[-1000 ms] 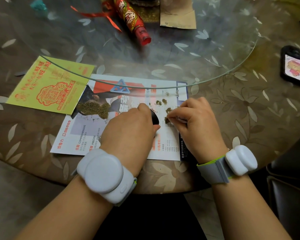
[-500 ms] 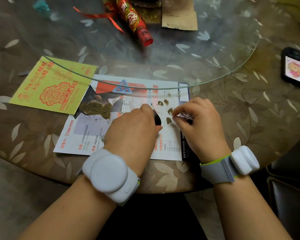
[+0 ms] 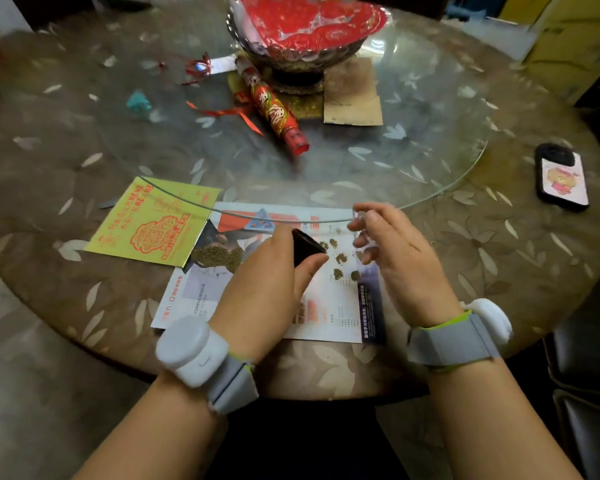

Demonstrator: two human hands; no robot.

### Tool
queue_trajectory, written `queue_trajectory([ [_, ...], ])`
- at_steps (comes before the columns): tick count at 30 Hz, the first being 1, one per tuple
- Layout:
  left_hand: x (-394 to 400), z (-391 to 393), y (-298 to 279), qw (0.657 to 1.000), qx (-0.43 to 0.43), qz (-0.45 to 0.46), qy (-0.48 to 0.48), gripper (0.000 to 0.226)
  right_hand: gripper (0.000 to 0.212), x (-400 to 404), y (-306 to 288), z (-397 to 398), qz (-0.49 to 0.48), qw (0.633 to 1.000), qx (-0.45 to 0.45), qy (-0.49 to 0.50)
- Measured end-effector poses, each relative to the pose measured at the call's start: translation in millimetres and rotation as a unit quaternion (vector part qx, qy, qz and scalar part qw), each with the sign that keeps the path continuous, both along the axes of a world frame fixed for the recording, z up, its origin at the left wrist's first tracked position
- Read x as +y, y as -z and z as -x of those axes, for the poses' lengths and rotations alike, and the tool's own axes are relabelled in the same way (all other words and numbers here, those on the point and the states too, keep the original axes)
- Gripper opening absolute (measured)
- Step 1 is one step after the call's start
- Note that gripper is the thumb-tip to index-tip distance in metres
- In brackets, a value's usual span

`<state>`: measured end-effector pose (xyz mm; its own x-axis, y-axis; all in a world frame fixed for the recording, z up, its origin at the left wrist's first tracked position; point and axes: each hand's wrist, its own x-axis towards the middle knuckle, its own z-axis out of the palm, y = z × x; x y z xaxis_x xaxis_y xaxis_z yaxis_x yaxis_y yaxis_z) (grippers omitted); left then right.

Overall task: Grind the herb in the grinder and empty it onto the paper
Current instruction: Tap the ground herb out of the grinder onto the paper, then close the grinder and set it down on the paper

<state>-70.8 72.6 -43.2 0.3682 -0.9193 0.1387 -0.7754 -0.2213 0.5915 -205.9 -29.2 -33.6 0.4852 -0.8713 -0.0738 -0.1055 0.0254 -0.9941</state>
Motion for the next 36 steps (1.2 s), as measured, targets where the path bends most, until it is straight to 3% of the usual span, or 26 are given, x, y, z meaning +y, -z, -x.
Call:
queue_trajectory([
  [3, 6.4, 5.2, -4.8, 0.996, 0.060, 0.071, 0.009, 0.052, 0.026, 11.2, -16.4, -2.1, 0.012, 0.997, -0.065, -0.048],
  [7, 14.9, 18.3, -7.6, 0.982, 0.131, 0.133, 0.028, 0.039, 0.037, 27.8, -25.0, -5.5, 0.041, 0.989, -0.114, -0.084],
  [10, 21.5, 24.9, -8.0, 0.969, 0.176, 0.164, 0.054, 0.028, 0.039, 38.6, -26.7, -4.6, 0.093, 0.991, -0.067, -0.074],
  [15, 28.3, 26.9, 0.4, 0.956, 0.197, 0.207, 0.062, 0.033, 0.042, 51.6, -29.1, -4.4, 0.171, 0.983, -0.003, -0.070],
  [26, 33.8, 16.4, 14.8, 0.951, 0.214, 0.211, 0.068, 0.032, 0.042, 63.3, -23.7, -11.9, 0.242, 0.967, 0.047, -0.067],
  [30, 37.5, 14.1, 19.7, 0.936, 0.289, 0.190, 0.068, 0.037, 0.042, 65.0, -17.3, -13.4, 0.229, 0.969, 0.044, -0.077],
  [34, 39.4, 9.4, 12.9, 0.898, 0.390, 0.192, 0.070, 0.048, 0.041, 66.6, -10.0, -17.9, 0.223, 0.972, 0.026, -0.072],
  [36, 36.2, 5.2, 9.6, 0.882, 0.422, 0.201, 0.052, 0.041, 0.042, 66.5, -7.9, -17.3, 0.219, 0.973, 0.010, -0.069],
])
